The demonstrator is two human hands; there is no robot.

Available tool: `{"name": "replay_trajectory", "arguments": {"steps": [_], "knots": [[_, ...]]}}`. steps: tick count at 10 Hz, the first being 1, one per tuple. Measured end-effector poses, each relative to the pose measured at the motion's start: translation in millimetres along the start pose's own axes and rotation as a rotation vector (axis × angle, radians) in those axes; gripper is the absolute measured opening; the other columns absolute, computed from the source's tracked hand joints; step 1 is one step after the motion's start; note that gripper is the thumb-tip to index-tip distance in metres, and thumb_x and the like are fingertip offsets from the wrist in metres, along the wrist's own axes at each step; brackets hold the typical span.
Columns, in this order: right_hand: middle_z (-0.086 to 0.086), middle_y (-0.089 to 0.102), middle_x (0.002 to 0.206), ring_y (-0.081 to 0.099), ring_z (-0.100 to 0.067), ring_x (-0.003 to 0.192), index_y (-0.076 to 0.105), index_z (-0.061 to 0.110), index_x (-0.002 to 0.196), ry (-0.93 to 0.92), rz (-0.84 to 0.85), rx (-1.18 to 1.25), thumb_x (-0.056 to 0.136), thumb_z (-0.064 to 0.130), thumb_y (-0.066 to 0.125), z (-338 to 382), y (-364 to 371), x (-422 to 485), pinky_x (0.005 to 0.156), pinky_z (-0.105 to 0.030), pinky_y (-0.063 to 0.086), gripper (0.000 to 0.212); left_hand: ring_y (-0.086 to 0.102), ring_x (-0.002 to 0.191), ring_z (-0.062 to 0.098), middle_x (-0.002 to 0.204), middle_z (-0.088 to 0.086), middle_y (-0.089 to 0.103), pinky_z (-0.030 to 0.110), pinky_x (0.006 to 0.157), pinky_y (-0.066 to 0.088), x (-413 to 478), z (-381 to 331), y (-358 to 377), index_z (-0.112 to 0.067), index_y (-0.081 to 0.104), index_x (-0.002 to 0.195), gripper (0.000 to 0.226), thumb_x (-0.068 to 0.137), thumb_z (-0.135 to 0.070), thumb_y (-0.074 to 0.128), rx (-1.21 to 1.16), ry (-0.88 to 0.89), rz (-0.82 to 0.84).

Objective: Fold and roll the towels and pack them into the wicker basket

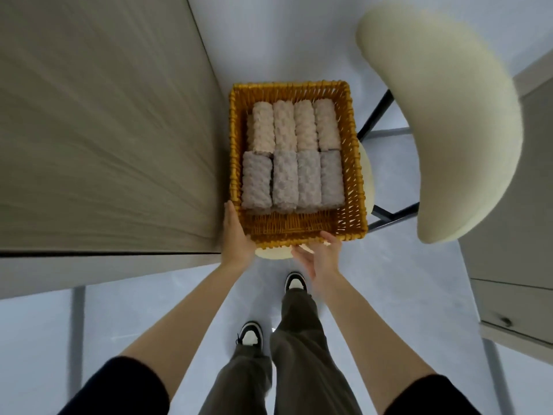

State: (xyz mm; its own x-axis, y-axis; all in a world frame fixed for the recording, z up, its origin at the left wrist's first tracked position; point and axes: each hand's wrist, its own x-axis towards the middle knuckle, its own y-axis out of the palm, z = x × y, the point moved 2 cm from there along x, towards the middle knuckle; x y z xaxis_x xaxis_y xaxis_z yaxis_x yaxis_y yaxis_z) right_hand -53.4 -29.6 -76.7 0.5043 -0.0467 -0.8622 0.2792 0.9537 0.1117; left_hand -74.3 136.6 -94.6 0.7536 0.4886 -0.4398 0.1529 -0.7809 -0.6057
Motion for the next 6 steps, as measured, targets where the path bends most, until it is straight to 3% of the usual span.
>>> {"name": "replay_trajectory", "arguments": {"steps": [1, 2, 3, 4, 5, 6], "knots": [[-0.014, 0.051, 0.133, 0.062, -0.034, 0.109, 0.034, 0.027, 0.127, 0.007, 0.068, -0.036, 0.102, 0.011, 0.042, 14.8, 0.1, 9.6, 0.099, -0.042, 0.05, 0.031, 0.03, 0.14, 0.023, 0.157, 0.001, 0.023, 0.047, 0.111, 0.035, 19.7, 1.0, -2.4, -0.023, 0.01, 0.153, 0.084, 0.088, 0.005, 0.054, -0.005, 0.012, -0.016], [-0.017, 0.052, 0.131, 0.063, -0.033, 0.106, 0.036, 0.024, 0.128, 0.016, 0.104, -0.021, 0.099, 0.0, 0.038, 26.6, 3.4, 19.4, 0.099, -0.043, 0.049, 0.038, 0.035, 0.138, 0.022, 0.155, -0.002, 0.027, 0.048, 0.108, 0.039, 35.6, -4.9, -4.4, -0.03, 0.011, 0.152, 0.085, 0.087, 0.005, 0.054, -0.018, 0.033, -0.034], [-0.016, 0.051, 0.132, 0.063, -0.032, 0.106, 0.034, 0.024, 0.128, 0.003, 0.114, -0.055, 0.098, -0.001, 0.04, 35.1, 8.3, 25.8, 0.099, -0.042, 0.048, 0.04, 0.035, 0.137, 0.023, 0.156, 0.0, 0.026, 0.046, 0.109, 0.038, 44.3, -10.5, -3.3, -0.028, 0.01, 0.153, 0.085, 0.087, 0.005, 0.054, 0.003, 0.023, -0.02], [-0.014, 0.05, 0.135, 0.063, -0.03, 0.104, 0.029, 0.025, 0.13, -0.004, 0.107, -0.196, 0.098, 0.002, 0.044, 39.6, 11.8, 27.1, 0.101, -0.042, 0.047, 0.042, 0.043, 0.131, 0.024, 0.154, 0.0, 0.028, 0.047, 0.1, 0.047, 47.3, -6.3, 1.2, -0.029, 0.014, 0.15, 0.085, 0.086, -0.004, 0.064, 0.029, 0.044, -0.021], [-0.013, 0.05, 0.132, 0.063, -0.031, 0.1, 0.024, 0.021, 0.138, 0.046, 0.102, -0.364, 0.098, 0.005, 0.047, 47.4, 14.1, 25.2, 0.1, -0.046, 0.047, 0.049, 0.037, 0.135, 0.025, 0.157, 0.004, 0.021, 0.044, 0.103, 0.045, 35.3, -18.4, 1.0, -0.025, 0.014, 0.151, 0.082, 0.089, -0.009, 0.063, 0.019, 0.039, -0.034], [-0.012, 0.054, 0.128, 0.062, -0.029, 0.094, 0.026, 0.018, 0.138, 0.026, 0.068, -0.652, 0.097, 0.011, 0.047, 60.9, 12.9, 18.5, 0.089, -0.044, 0.049, 0.046, 0.022, 0.143, 0.025, 0.16, 0.003, 0.012, 0.042, 0.112, 0.031, 19.6, -30.9, -2.5, -0.022, 0.01, 0.153, 0.071, 0.096, -0.007, 0.049, -0.053, -0.032, -0.056]]}}
